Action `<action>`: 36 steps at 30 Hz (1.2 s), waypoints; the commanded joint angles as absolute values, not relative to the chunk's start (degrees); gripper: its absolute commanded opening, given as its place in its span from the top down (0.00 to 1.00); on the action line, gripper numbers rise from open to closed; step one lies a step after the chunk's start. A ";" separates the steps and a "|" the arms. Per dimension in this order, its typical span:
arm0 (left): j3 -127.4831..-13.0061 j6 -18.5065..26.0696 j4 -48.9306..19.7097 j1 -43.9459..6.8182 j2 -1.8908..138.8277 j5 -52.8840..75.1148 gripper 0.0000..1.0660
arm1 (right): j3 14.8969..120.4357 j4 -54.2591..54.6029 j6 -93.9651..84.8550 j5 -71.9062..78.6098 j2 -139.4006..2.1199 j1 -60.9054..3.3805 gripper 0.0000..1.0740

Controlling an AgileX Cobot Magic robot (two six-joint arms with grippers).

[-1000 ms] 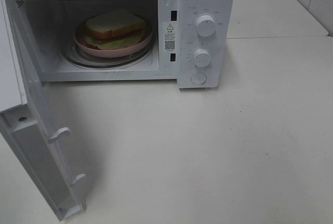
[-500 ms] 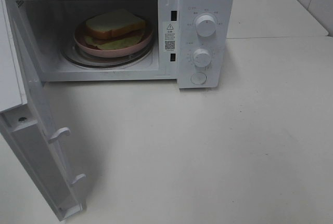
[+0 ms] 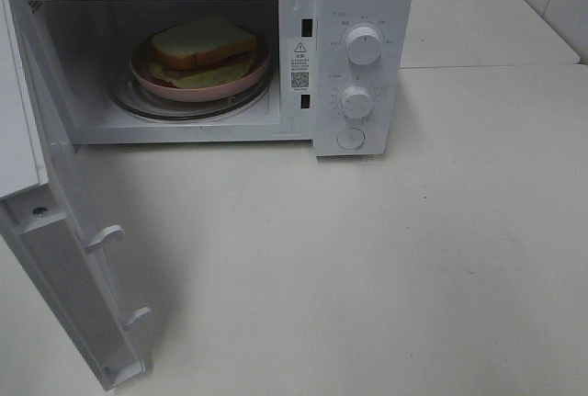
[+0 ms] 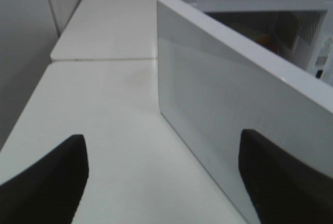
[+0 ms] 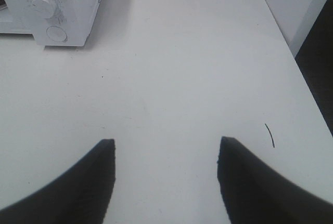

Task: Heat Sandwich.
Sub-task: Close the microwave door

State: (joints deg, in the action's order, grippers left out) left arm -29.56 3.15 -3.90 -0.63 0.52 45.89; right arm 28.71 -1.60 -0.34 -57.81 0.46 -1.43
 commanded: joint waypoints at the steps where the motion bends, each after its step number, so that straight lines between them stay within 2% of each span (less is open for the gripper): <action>1: -28.13 2.98 -3.21 -0.80 1.66 40.45 0.35 | 28.65 -1.66 0.00 -57.12 1.78 -1.55 0.46; 4: -25.50 3.21 -2.52 -0.80 4.24 33.92 0.52 | 28.65 -1.66 0.00 -57.12 1.78 -1.55 0.46; 5: -24.01 3.21 -2.01 -0.80 5.96 30.08 0.61 | 28.65 -1.66 0.00 -57.12 1.78 -1.55 0.46; 6: -24.01 3.21 -2.01 -0.80 5.96 30.08 0.61 | 28.65 -1.66 0.00 -57.12 1.78 -1.55 0.46; 9: -21.43 3.21 -1.32 -0.80 8.88 22.52 0.74 | 28.65 -1.66 0.00 -57.12 1.78 -1.55 0.46; 10: -21.43 3.21 -1.32 -0.80 8.88 22.52 0.74 | 28.65 -1.66 0.00 -57.12 1.78 -1.55 0.46; 11: -19.88 3.21 -0.92 -0.80 11.06 17.70 0.81 | 28.65 -1.66 0.00 -57.12 1.78 -1.55 0.46; 15: -17.07 3.21 -0.57 -0.80 18.56 6.99 0.91 | 28.65 -1.66 0.00 -57.12 1.78 -1.55 0.46; 20: -16.73 3.21 -0.57 -0.80 26.07 0.00 0.95 | 28.65 -1.66 0.00 -57.12 1.78 -1.55 0.46; 27: -16.73 2.81 -0.57 -0.80 43.43 -13.18 1.00 | 28.65 -1.66 0.00 -57.12 1.78 -1.55 0.46; 31: -16.73 2.69 0.74 -0.97 51.80 -21.26 1.00 | 28.65 -1.66 0.00 -57.12 1.78 -1.55 0.46; 33: -16.73 0.00 5.79 -0.97 56.44 -26.81 1.00 | 28.65 -1.66 0.00 -57.12 1.78 -1.55 0.46; 34: -16.73 0.00 5.79 -0.97 56.44 -26.81 1.00 | 28.65 -1.66 0.00 -57.12 1.78 -1.55 0.46; 36: -16.73 -4.07 9.91 -0.97 58.84 -29.79 1.00 | 28.65 -1.66 0.00 -57.12 1.78 -1.55 0.46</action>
